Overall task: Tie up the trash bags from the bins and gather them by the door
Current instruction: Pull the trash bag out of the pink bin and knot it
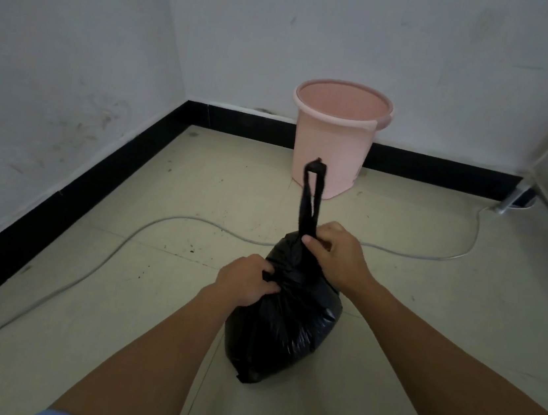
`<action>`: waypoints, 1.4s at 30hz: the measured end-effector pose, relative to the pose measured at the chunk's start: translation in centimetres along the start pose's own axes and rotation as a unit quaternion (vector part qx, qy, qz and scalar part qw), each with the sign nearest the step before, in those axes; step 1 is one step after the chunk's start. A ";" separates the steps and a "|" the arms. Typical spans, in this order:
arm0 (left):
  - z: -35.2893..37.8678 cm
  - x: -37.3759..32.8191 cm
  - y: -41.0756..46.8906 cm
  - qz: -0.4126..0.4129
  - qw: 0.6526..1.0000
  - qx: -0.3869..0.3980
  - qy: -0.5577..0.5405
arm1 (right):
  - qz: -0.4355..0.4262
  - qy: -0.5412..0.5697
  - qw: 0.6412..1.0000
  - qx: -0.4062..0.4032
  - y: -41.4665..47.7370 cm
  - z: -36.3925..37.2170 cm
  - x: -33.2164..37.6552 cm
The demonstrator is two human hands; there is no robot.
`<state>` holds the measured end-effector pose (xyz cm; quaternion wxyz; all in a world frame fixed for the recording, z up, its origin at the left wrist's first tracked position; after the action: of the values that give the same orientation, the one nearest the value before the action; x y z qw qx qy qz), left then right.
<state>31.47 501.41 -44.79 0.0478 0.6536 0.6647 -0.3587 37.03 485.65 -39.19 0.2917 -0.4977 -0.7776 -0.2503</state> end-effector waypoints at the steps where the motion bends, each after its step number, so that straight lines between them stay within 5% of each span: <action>1: -0.1 -0.3 0.2 0.002 1.000 0.011 -0.002 | -0.018 0.022 1.000 -0.012 -0.1 0.0 0.7; 5: -0.5 -0.5 0.8 0.009 0.999 0.029 -0.028 | 0.015 0.237 0.971 0.017 0.0 1.2 2.4; 8: -0.7 -0.2 0.7 0.020 0.995 0.024 -0.096 | 0.090 0.275 0.957 0.031 0.4 1.7 1.1; 14: -4.7 2.1 -1.2 -0.064 0.988 -0.089 -0.107 | 0.132 0.004 0.990 0.043 0.3 0.8 -3.0; 17: -6.9 1.8 -2.0 -0.047 0.952 -0.102 -0.286 | 0.111 -0.123 0.980 0.111 0.0 1.3 -2.5; 20: -9.0 -0.6 -2.7 0.019 0.894 -0.087 -0.439 | 0.090 -0.161 0.956 0.230 -0.7 3.4 -1.0; 22: -10.0 -2.5 -3.0 0.054 0.886 -0.064 -0.457 | 0.105 -0.153 0.937 0.295 -1.6 4.8 -0.2; 27: -9.2 -5.8 -3.2 0.121 0.882 0.050 -0.453 | 0.118 -0.256 0.939 0.197 -1.7 4.1 0.8; 29: -8.8 -5.5 -3.0 0.122 0.868 0.075 -0.475 | 0.123 -0.220 0.950 0.187 -1.5 4.0 0.7; 31: -9.1 -3.1 -2.3 0.062 0.857 0.019 -0.511 | 0.137 -0.119 0.958 0.220 -1.5 4.7 -0.1; 34: -8.6 2.0 -2.2 -0.091 0.898 -0.121 -0.414 | 0.162 0.094 0.952 0.242 -1.5 5.5 -0.8; 36: -5.9 3.3 -2.3 -0.134 0.920 -0.072 -0.361 | 0.159 0.164 0.942 0.246 -1.5 5.5 -0.1; 39: -2.0 3.3 -2.3 -0.124 0.887 0.051 -0.443 | 0.162 0.181 0.942 0.233 -1.5 4.9 0.5; 42: -3.7 3.4 -1.6 -0.064 0.840 -0.010 -0.539 | 0.197 0.176 0.940 0.218 -1.9 4.6 -0.5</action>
<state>31.08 506.38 -43.20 0.3823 0.3121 0.5782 -0.6497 34.57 487.72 -42.98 0.5686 -0.5130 -0.6359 -0.0964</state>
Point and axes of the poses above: each hand's wrist, its own y-axis towards the middle knuckle, its own z-axis out of the palm, x = y × z, the point moved 8 cm from there along y, towards the middle knuckle, and after that the axes turned 9 degrees about x, right-handed, at the moved point
